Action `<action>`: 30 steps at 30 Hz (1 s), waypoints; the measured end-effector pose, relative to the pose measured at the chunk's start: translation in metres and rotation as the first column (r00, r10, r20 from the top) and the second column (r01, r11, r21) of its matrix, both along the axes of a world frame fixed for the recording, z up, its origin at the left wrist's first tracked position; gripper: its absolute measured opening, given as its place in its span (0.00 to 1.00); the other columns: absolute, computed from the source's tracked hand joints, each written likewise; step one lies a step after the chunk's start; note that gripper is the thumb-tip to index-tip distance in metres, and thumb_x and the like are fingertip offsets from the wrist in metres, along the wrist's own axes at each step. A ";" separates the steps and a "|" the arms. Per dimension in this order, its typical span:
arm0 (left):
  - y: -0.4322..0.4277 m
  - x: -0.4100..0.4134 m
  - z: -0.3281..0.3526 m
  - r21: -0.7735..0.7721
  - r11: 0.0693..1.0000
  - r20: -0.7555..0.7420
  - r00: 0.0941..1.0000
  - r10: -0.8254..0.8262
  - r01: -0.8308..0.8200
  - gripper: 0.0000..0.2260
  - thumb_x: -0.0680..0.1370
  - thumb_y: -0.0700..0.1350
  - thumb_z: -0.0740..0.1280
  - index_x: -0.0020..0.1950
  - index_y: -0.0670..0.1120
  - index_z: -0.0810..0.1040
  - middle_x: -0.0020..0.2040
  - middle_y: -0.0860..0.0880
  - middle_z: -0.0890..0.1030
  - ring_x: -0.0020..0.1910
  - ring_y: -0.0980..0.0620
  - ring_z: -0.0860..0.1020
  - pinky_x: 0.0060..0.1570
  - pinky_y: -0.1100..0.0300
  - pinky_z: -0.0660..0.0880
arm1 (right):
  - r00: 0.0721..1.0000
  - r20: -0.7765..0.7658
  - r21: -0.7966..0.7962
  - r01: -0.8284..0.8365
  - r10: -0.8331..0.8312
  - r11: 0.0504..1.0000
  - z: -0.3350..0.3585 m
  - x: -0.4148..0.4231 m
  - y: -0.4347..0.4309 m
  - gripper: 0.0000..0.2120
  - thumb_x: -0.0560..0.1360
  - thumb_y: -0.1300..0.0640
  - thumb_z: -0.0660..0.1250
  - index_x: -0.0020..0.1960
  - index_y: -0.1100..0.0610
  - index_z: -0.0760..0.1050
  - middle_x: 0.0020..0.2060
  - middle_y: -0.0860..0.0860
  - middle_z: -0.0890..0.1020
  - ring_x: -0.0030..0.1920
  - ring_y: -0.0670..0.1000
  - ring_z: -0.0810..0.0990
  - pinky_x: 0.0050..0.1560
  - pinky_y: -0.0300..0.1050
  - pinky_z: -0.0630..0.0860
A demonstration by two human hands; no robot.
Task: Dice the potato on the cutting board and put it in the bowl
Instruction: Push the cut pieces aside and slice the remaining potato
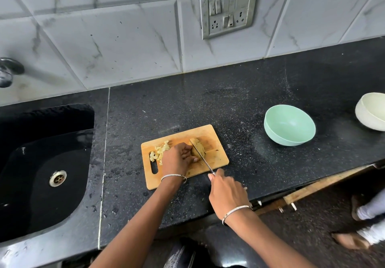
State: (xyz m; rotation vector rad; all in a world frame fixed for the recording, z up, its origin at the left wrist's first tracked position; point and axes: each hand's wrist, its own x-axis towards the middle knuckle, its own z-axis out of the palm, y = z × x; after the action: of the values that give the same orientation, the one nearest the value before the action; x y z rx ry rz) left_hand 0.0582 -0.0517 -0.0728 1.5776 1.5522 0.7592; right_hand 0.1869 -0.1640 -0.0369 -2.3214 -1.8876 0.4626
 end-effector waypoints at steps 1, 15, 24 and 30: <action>0.001 -0.001 -0.001 -0.003 1.000 0.004 1.000 -0.001 0.001 0.11 0.71 0.33 0.74 0.50 0.43 0.81 0.41 0.50 0.84 0.37 0.62 0.83 0.47 0.63 0.81 | 1.000 0.003 -0.007 -0.001 0.001 1.000 0.000 -0.001 0.001 0.16 0.84 0.48 0.45 0.57 0.56 0.67 0.49 0.56 0.82 0.51 0.59 0.82 0.38 0.49 0.67; 0.005 -0.001 -0.007 0.047 0.999 -0.065 0.998 -0.015 0.018 0.09 0.70 0.34 0.74 0.47 0.45 0.83 0.40 0.54 0.85 0.37 0.60 0.83 0.47 0.61 0.81 | 0.993 -0.094 -0.091 0.067 -0.075 0.994 -0.009 -0.022 0.044 0.14 0.84 0.51 0.51 0.61 0.59 0.69 0.55 0.57 0.80 0.55 0.62 0.80 0.43 0.51 0.72; 0.006 0.000 -0.007 0.035 0.999 -0.036 0.999 -0.015 0.017 0.10 0.71 0.31 0.72 0.48 0.42 0.82 0.39 0.52 0.84 0.34 0.62 0.82 0.44 0.63 0.81 | 0.999 -0.034 -0.097 0.026 -0.029 0.995 -0.015 -0.020 0.037 0.14 0.84 0.52 0.49 0.60 0.58 0.68 0.53 0.57 0.82 0.55 0.61 0.81 0.45 0.53 0.76; 0.008 -0.001 -0.009 0.012 1.000 -0.019 1.000 -0.008 0.008 0.10 0.70 0.30 0.72 0.48 0.42 0.82 0.41 0.49 0.85 0.36 0.58 0.84 0.45 0.61 0.81 | 0.997 -0.024 -0.130 0.067 -0.071 0.989 -0.020 -0.025 0.049 0.09 0.83 0.57 0.56 0.60 0.59 0.68 0.55 0.57 0.81 0.56 0.61 0.81 0.47 0.53 0.78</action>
State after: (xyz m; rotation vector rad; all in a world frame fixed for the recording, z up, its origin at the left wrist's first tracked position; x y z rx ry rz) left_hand 0.0571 -0.0438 -0.0823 1.6034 1.5570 0.7532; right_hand 0.1622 -0.1152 -0.0573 -2.4370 -1.8085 0.6245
